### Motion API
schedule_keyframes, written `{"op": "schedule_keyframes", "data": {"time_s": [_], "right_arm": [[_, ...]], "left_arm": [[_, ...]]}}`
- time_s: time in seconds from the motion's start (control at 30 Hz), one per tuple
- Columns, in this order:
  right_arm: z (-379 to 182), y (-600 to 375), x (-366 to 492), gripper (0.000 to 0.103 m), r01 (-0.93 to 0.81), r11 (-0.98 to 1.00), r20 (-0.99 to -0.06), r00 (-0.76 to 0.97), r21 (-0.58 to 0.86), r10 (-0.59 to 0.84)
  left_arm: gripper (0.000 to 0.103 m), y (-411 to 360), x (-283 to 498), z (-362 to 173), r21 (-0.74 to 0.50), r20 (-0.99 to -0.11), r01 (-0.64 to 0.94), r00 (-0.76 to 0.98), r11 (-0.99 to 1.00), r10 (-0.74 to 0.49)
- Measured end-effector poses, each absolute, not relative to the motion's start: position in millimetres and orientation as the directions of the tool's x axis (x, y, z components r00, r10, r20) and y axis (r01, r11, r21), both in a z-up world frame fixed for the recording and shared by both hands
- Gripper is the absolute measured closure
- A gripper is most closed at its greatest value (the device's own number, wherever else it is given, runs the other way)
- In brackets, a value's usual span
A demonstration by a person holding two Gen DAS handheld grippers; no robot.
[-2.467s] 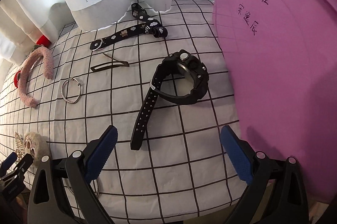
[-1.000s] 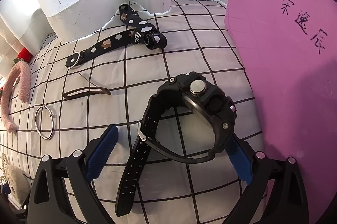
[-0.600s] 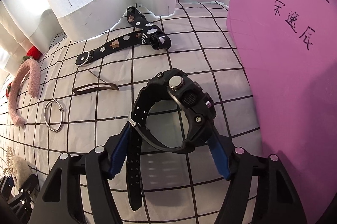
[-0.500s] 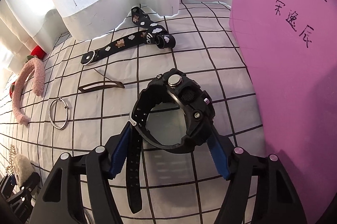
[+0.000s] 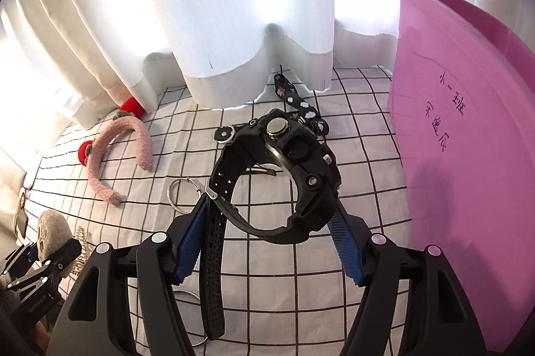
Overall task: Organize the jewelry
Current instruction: 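Close the left tool on the sloth brooch while the right tool grips the black watch, then carry both items over the pink tub and open both tools to drop them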
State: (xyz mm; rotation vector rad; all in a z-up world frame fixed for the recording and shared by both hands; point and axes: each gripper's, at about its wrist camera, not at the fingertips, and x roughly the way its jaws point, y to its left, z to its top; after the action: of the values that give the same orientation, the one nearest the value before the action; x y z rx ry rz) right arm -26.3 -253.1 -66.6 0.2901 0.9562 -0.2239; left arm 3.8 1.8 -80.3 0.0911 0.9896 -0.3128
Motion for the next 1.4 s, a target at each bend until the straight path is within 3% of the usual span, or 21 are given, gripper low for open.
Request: {"op": "schedule_keyframes", "data": {"time_s": [0.27, 0.5, 0.73, 0.93, 1.13, 1.27, 1.4], "right_arm": [[44, -257, -57, 0.037, 0.261, 0.946, -0.676, 0.734, 0.193, -0.065], [103, -326, -116, 0.037, 0.414, 0.895, -0.618, 0.751, 0.166, -0.233], [79, -406, -171, 0.037, 0.608, 0.784, -0.703, 0.613, 0.127, -0.362], [40, -442, -184, 0.037, 0.663, 0.735, -0.772, 0.539, 0.142, -0.337], [20, -456, -181, 0.037, 0.66, 0.738, -0.797, 0.518, 0.141, -0.311], [11, -463, -179, 0.036, 0.665, 0.738, -0.813, 0.489, 0.115, -0.314], [6, -467, -168, 0.035, 0.675, 0.734, -0.816, 0.466, 0.078, -0.342]], "left_arm": [[0.052, -30, 3, 9, -0.069, -0.711, 0.42, 0.616, 0.905, -0.34], [0.051, -130, -8, 65, -0.127, -0.639, 0.656, 0.52, 0.744, -0.567], [0.051, -264, -27, 68, -0.149, -0.656, 0.793, 0.367, 0.59, -0.659], [0.051, -352, -36, 32, -0.15, -0.764, 0.838, 0.239, 0.525, -0.6], [0.047, -385, -36, 6, -0.121, -0.829, 0.842, 0.206, 0.526, -0.52], [0.039, -391, -34, -4, -0.083, -0.847, 0.837, 0.226, 0.54, -0.481], [0.023, -393, -40, -5, -0.037, -0.84, 0.847, 0.261, 0.531, -0.475]]}}
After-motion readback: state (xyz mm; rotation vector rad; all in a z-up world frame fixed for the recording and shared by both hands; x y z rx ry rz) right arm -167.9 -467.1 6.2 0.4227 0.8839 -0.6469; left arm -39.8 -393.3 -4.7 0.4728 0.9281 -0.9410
